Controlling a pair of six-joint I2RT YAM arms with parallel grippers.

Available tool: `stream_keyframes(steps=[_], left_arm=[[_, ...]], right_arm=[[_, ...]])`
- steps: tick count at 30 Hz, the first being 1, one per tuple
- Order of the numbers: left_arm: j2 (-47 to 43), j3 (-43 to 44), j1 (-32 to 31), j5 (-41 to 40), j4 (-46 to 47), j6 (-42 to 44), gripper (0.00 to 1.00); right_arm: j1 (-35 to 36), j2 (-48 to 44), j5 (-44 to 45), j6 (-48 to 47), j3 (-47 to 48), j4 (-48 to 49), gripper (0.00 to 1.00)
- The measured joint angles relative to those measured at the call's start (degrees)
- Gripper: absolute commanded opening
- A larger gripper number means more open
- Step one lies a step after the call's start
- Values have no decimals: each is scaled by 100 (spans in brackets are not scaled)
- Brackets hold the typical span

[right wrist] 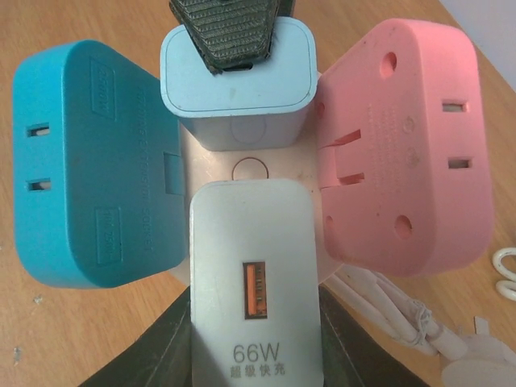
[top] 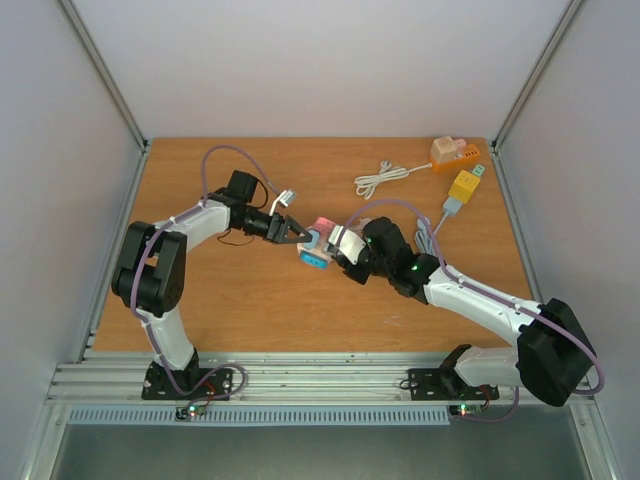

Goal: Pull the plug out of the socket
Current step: Remove the plug from the socket.

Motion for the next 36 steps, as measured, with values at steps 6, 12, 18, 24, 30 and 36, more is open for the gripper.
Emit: stream_keyframes(steps=[6, 12, 18, 24, 30, 36], left_arm=[[-13, 0, 2, 7, -37, 68, 0], [-11, 0, 24, -22, 4, 61, 0], [-11, 0, 46, -26, 52, 63, 0], [-11, 2, 50, -28, 68, 83, 0], [-11, 2, 39, -33, -79, 107, 0], [-11, 2, 13, 7, -168, 129, 0]], right_arm=[[0, -2, 0, -55, -4, 26, 1], [96, -4, 201, -289, -184, 380, 1], [201, -4, 463, -452, -289, 627, 1], [219, -4, 498, -472, -299, 647, 1], [168, -7, 275, -334, -177, 356, 1], [57, -48, 24, -229, -68, 63, 1]])
